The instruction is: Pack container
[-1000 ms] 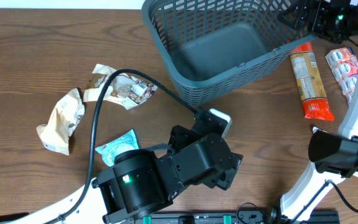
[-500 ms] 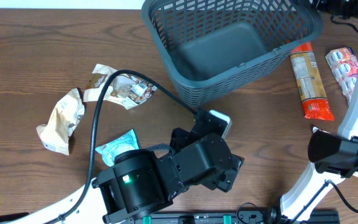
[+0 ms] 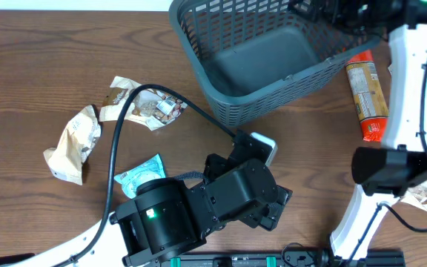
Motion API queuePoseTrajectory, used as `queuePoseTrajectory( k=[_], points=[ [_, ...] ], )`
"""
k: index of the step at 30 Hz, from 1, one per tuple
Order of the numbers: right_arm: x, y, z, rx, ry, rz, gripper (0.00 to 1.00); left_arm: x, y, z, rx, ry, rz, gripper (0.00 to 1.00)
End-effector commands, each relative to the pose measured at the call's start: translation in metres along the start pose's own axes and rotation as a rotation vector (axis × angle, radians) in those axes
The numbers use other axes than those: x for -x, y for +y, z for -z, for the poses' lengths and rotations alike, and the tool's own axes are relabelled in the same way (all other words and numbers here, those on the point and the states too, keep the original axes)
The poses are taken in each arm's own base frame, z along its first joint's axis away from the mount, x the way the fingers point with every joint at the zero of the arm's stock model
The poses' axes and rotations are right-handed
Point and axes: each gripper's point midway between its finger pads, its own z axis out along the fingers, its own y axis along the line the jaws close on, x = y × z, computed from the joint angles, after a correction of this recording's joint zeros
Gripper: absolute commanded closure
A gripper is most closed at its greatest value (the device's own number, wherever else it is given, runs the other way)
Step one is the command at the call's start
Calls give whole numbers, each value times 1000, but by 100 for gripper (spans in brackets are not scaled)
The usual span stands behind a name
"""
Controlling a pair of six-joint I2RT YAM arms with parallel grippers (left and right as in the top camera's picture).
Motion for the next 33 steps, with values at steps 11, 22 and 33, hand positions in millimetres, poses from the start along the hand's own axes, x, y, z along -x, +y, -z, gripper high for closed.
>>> queuePoseTrajectory(
  k=[11, 22, 33],
  points=[
    [2, -21, 1, -108, -8, 9, 1, 1, -3, 3, -11, -1, 11, 1],
    [2, -39, 3, -215, -14, 7, 1, 1, -3, 3, -15, 2, 17, 10],
    [-4, -47, -3, -230, 11, -9, 11, -4, -6, -22, 17, 46, 22, 87]
  ],
)
